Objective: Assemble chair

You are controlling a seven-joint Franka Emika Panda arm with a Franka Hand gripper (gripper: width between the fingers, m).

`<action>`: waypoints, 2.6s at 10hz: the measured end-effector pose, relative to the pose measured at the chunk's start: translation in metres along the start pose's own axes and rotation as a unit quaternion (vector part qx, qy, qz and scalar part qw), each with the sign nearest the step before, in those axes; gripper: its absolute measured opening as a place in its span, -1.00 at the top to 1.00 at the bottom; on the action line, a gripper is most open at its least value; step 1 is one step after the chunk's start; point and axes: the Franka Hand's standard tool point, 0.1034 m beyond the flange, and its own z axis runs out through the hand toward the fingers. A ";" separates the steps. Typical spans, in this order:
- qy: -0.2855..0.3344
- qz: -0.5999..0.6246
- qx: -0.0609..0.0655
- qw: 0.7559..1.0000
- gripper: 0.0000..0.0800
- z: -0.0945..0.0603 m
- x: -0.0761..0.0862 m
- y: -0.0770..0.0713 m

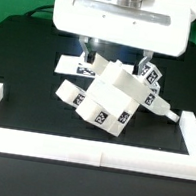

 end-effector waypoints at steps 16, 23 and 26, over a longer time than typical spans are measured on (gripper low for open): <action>0.007 -0.006 0.000 1.000 -0.62 -0.014 0.008 0.029; 0.009 0.001 -0.003 1.000 -0.62 -0.011 0.012 0.040; 0.012 0.002 0.000 1.000 -0.62 -0.015 0.013 0.039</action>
Offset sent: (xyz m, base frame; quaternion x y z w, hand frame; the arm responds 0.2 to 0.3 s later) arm -0.0323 -0.0081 0.0195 -0.0115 0.0126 -0.0060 0.9998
